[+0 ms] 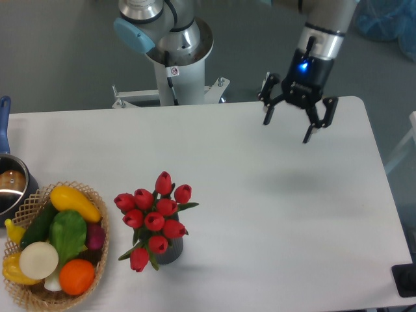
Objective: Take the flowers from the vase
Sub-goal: 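Move the open gripper down toward the red tulips in the black vase, then lower the open gripper around the tulip stems above the vase rim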
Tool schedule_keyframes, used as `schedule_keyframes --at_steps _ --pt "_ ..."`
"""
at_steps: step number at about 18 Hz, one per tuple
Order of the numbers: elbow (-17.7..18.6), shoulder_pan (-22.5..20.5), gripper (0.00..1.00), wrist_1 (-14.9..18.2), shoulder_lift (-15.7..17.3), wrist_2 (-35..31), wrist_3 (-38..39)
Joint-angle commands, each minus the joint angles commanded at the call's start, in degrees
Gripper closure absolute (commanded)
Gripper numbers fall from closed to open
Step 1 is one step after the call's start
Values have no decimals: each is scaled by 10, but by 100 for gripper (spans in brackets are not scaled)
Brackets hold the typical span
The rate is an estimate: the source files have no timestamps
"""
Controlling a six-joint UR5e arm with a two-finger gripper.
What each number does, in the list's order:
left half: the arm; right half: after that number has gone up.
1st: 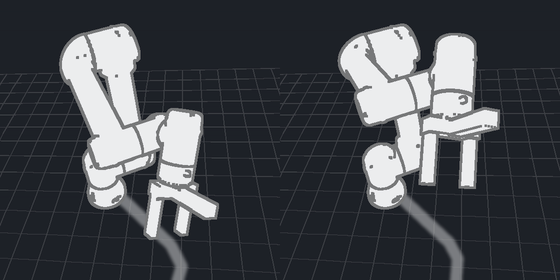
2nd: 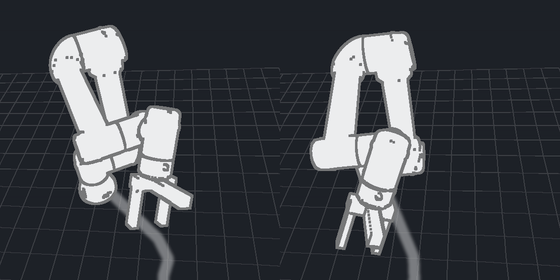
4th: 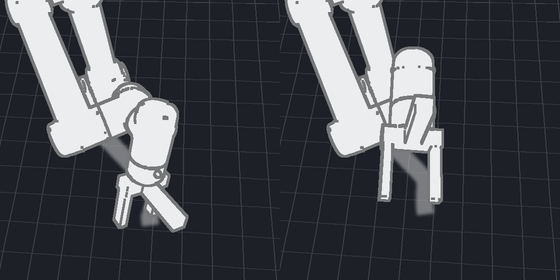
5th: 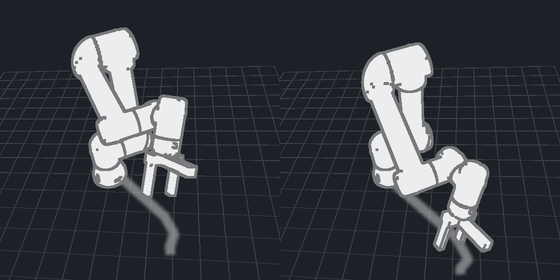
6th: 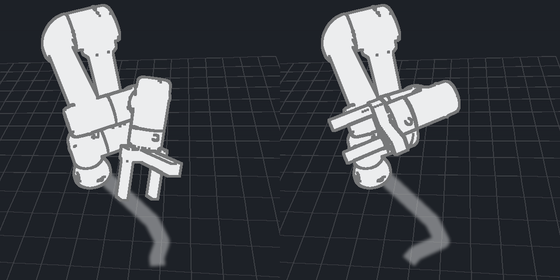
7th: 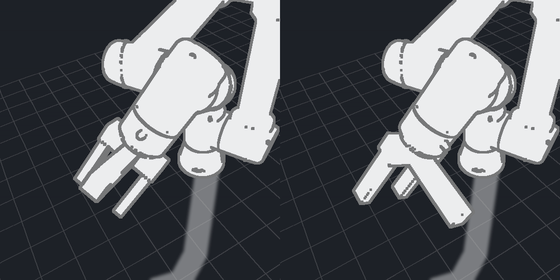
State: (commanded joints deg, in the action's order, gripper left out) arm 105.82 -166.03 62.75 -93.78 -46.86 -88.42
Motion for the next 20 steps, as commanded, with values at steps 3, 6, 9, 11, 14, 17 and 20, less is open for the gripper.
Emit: schedule_keyframes --at_steps 3,6,9,11,14,17,20 --pt "2 12 0 -1 -9 41 0" --pt "2 33 0 -2 -16 46 0" --pt "2 53 0 0 -24 52 0" --pt "2 58 0 -1 -32 82 2" --pt "4 69 0 -2 -41 108 4" --pt "9 83 0 -1 -48 114 4" --pt "16 90 0 0 -51 120 4"
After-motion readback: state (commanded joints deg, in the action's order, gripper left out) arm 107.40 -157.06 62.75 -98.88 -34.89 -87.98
